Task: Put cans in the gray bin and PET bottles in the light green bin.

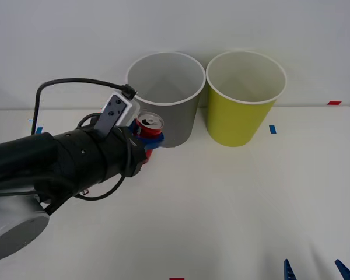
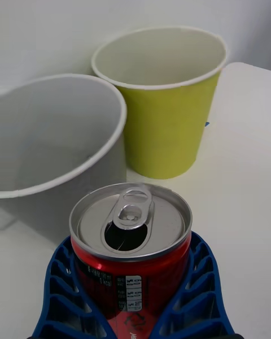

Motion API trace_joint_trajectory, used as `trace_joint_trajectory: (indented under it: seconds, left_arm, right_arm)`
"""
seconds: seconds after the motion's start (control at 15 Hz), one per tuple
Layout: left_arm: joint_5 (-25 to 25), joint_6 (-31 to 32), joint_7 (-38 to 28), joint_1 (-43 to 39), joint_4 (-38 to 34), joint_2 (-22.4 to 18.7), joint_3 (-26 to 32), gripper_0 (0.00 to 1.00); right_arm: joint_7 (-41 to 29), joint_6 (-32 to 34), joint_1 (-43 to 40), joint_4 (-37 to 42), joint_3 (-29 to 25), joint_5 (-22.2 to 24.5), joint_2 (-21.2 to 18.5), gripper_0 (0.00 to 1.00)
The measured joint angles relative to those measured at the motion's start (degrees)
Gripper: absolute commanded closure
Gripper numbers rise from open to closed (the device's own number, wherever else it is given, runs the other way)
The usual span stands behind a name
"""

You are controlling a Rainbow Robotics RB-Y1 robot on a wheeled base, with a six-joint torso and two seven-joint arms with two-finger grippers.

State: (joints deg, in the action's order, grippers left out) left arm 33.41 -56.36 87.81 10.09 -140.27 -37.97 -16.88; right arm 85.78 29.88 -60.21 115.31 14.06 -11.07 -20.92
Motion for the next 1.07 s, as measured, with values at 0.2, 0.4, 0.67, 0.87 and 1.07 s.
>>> trace_joint_trajectory:
  seconds: [0.2,0.4,0.67,0.87,1.07]
  left_arm:
    - [5.9,-8.1,1.3,1.5,-3.8,3.7,9.7,1.00]
    - [8.3,-13.0,2.6,7.1,-4.2,6.3,16.1,1.00]
    - [3.5,-13.9,1.6,13.9,-2.4,9.8,17.3,1.00]
    - [2.3,-13.8,1.0,17.8,2.1,13.1,17.3,1.00]
    - [0.0,-12.2,0.5,21.7,7.7,15.7,15.7,1.00]
  right_arm:
    - [0.0,0.0,0.0,0.0,0.0,0.0,0.0,0.00]
    - [0.0,0.0,0.0,0.0,0.0,0.0,0.0,0.00]
    - [0.0,0.0,0.0,0.0,0.0,0.0,0.0,0.00]
    - [0.0,0.0,0.0,0.0,0.0,0.0,0.0,0.00]
    - [0.0,0.0,0.0,0.0,0.0,0.0,0.0,0.00]
